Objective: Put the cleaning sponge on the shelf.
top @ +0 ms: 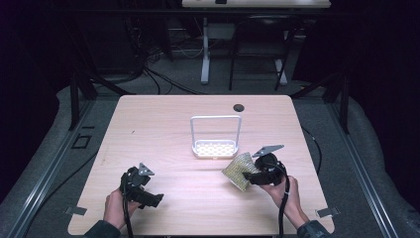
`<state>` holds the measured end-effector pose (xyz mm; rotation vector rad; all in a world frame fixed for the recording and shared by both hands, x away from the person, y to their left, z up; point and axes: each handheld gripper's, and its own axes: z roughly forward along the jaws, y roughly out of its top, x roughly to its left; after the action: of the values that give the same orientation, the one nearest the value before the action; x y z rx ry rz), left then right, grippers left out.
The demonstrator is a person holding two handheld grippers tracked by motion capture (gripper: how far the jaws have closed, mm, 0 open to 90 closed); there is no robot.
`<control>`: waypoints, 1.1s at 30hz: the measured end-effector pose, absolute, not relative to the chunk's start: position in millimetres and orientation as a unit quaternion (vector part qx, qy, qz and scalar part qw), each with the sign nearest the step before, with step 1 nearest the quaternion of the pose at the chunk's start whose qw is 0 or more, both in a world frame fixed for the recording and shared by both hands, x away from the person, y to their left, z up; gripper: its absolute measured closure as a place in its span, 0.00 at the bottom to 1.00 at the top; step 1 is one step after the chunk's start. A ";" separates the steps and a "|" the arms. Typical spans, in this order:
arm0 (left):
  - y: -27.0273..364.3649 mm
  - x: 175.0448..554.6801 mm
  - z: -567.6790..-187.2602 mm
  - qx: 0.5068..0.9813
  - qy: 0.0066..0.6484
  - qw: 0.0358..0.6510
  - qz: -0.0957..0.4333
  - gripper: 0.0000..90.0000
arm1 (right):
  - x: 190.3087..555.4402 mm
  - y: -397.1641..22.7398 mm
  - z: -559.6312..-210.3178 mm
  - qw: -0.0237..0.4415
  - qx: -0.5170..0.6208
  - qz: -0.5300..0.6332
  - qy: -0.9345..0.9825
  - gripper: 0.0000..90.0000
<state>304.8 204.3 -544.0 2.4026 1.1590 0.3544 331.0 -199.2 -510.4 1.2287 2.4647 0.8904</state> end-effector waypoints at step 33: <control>204.0 304.0 -544.4 0.871 0.418 0.224 0.127 0.02 | 362.7 -153.3 -511.1 0.131 0.418 0.328 0.837 0.54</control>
<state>304.0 204.0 -544.4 2.4044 1.1550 0.3519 362.7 -153.3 -511.1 1.2141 2.4298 0.9511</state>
